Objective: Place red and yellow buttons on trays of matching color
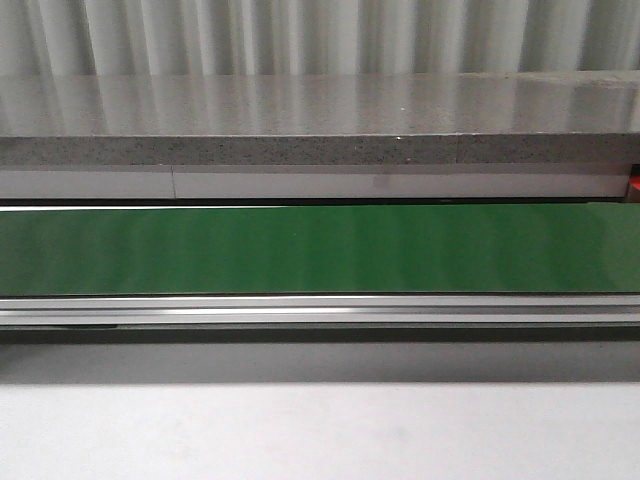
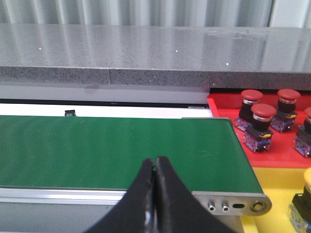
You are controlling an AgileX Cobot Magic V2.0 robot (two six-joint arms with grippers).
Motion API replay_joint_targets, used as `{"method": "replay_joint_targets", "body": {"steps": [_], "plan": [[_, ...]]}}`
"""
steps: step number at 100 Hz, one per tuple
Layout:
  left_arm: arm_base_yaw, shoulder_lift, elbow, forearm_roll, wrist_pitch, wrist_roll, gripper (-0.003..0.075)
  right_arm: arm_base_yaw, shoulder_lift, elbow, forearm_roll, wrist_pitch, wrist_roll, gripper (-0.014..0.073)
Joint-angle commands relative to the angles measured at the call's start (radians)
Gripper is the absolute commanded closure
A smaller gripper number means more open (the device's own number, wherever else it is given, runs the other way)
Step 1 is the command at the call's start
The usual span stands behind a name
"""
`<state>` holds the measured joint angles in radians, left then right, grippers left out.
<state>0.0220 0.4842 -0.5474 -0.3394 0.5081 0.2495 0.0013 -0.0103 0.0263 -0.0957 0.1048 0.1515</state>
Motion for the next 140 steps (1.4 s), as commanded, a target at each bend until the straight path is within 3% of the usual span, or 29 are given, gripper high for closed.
{"method": "replay_joint_targets", "body": {"steps": [1, 11, 140], "plan": [[-0.008, 0.006, -0.029, -0.024, -0.072, 0.003, 0.074, -0.005, -0.016, 0.002, 0.027, -0.092, -0.047, 0.0661], [-0.008, 0.006, -0.029, -0.024, -0.072, 0.003, 0.074, -0.004, -0.016, 0.002, 0.075, -0.092, -0.098, 0.0661], [-0.008, 0.006, -0.029, -0.024, -0.077, 0.003, 0.074, -0.004, -0.016, 0.002, 0.077, -0.089, -0.097, 0.0661]]}}
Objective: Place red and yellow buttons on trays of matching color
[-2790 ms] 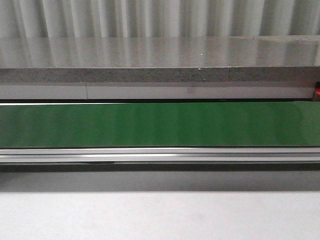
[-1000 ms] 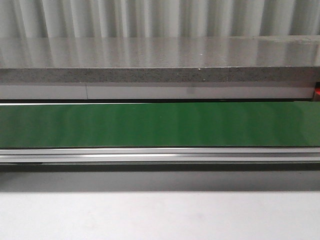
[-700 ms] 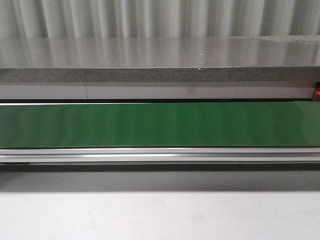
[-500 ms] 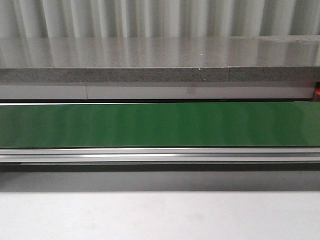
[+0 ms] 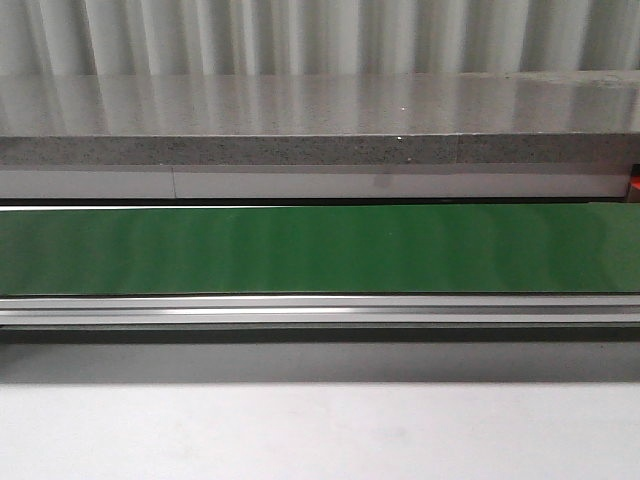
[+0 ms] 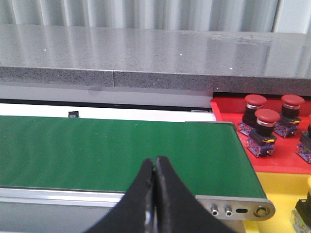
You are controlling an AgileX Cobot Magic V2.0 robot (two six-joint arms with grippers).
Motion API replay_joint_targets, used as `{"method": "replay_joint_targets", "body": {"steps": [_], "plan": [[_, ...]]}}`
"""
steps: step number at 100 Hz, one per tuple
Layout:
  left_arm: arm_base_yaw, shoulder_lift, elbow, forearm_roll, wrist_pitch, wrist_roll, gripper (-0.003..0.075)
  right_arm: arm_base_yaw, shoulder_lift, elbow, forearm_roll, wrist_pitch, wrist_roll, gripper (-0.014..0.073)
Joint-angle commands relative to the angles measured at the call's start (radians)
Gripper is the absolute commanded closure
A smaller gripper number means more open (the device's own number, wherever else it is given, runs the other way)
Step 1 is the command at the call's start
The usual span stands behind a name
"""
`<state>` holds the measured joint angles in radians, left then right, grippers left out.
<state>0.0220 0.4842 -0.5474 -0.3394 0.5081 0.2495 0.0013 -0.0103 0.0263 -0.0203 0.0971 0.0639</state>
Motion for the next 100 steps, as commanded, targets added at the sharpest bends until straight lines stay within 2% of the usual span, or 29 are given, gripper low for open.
{"method": "replay_joint_targets", "body": {"steps": [1, 17, 29, 53, 100], "plan": [[-0.008, 0.006, -0.029, -0.024, -0.077, 0.003, 0.074, -0.004, -0.016, 0.002, 0.002, -0.081, -0.009, 0.0661], [-0.015, 0.001, -0.017, 0.036, -0.118, 0.002, 0.074, -0.004, -0.016, 0.002, 0.002, -0.081, -0.009, 0.0661], [-0.056, -0.03, 0.041, 0.106, -0.205, -0.02, 0.074, -0.004, -0.016, 0.002, 0.002, -0.081, -0.009, 0.0661], [-0.129, -0.143, 0.186, 0.277, -0.322, -0.188, 0.074, -0.004, -0.016, 0.002, 0.002, -0.081, -0.009, 0.0661], [-0.129, -0.433, 0.491, 0.302, -0.425, -0.217, 0.074, -0.004, -0.016, 0.002, 0.002, -0.081, -0.009, 0.0661]]}}
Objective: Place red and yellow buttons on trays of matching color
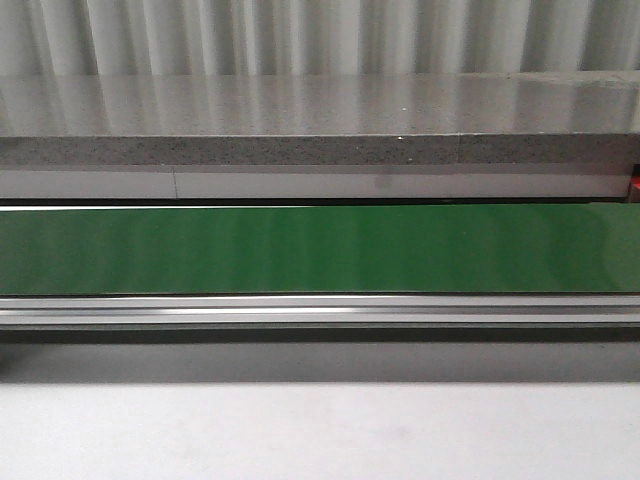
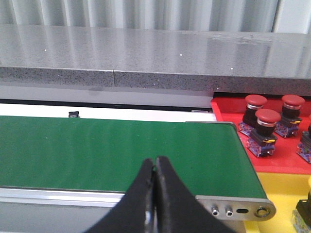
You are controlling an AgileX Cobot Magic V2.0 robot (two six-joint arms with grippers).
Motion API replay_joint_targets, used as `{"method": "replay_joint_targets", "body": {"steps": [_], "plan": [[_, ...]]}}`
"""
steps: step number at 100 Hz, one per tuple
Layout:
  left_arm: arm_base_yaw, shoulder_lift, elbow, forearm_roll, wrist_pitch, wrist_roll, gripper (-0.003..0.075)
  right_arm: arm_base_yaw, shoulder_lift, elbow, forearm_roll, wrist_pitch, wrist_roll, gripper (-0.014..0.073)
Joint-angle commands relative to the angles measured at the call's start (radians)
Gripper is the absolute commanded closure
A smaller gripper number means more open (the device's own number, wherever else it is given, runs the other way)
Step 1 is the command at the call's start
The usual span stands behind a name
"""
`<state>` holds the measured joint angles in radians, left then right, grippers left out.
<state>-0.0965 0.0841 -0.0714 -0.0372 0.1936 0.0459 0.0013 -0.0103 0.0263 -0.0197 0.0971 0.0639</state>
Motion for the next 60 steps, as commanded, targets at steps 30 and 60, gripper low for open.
{"method": "replay_joint_targets", "body": {"steps": [30, 60], "plan": [[-0.011, -0.116, 0.114, 0.0, -0.153, -0.014, 0.074, -0.004, -0.016, 0.002, 0.001, -0.081, -0.009, 0.0661], [-0.011, -0.116, 0.114, 0.0, -0.16, -0.014, 0.074, -0.004, -0.016, 0.002, 0.001, -0.08, -0.009, 0.0661]]}}
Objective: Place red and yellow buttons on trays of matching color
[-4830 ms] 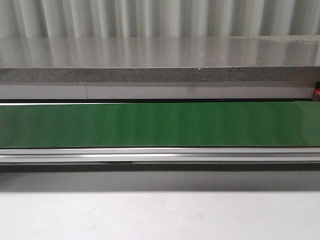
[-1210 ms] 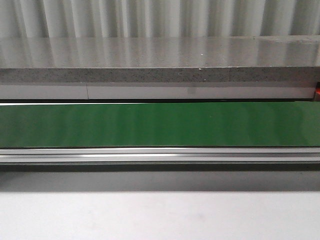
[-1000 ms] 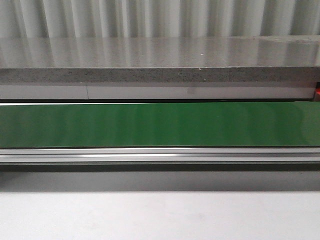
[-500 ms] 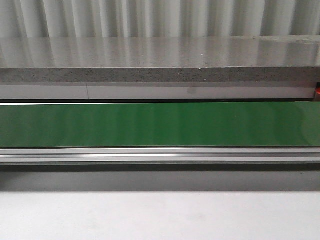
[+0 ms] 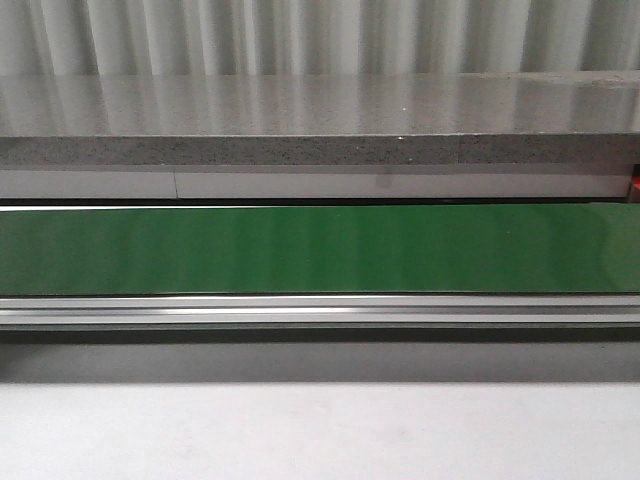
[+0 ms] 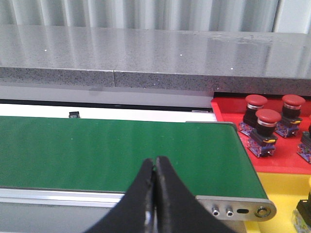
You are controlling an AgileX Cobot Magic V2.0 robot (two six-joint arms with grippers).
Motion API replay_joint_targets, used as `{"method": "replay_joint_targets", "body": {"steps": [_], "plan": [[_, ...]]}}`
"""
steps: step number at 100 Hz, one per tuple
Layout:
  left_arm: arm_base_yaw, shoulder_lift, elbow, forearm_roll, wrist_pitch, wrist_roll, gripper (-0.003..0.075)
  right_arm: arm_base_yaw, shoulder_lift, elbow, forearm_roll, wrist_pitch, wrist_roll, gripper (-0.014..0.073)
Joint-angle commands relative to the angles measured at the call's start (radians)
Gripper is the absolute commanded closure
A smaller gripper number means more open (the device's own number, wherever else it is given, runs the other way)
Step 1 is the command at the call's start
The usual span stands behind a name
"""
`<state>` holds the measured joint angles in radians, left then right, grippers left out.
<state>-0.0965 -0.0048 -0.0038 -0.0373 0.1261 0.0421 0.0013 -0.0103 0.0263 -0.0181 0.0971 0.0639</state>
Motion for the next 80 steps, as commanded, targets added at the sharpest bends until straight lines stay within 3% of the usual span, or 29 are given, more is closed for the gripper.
{"method": "replay_joint_targets", "body": {"steps": [1, 80], "plan": [[-0.011, -0.027, 0.047, 0.0, -0.093, -0.01, 0.074, -0.004, -0.016, 0.002, 0.0, -0.08, -0.009, 0.0661], [-0.011, -0.027, 0.047, 0.0, -0.089, -0.01, 0.074, -0.004, -0.016, 0.002, 0.0, -0.08, -0.009, 0.0661]]}}
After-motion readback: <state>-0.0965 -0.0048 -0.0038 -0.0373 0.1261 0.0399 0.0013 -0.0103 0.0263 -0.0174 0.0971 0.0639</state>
